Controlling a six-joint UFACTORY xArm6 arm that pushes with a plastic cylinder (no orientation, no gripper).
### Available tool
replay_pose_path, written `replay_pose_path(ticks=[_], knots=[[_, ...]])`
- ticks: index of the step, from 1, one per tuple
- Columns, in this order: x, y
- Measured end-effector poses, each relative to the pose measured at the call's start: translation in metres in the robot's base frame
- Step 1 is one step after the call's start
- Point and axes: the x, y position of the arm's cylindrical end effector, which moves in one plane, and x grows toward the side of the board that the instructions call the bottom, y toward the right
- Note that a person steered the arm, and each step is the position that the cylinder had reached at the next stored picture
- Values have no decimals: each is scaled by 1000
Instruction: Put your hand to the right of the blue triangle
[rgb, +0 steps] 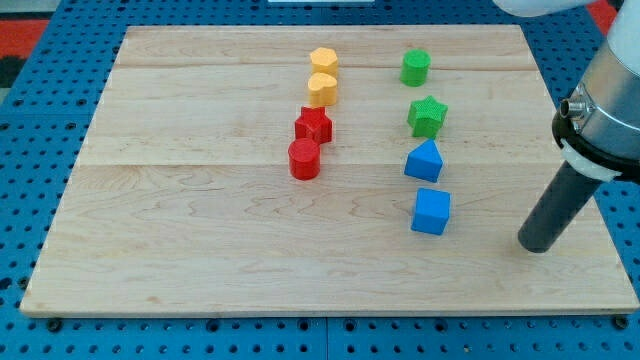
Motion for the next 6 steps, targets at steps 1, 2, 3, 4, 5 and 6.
replay_pose_path(ticks=[1,2,3,4,5,6], knots=[[-1,0],[-12,4],[-35,2],[-61,15],[-70,24],[-80,26]])
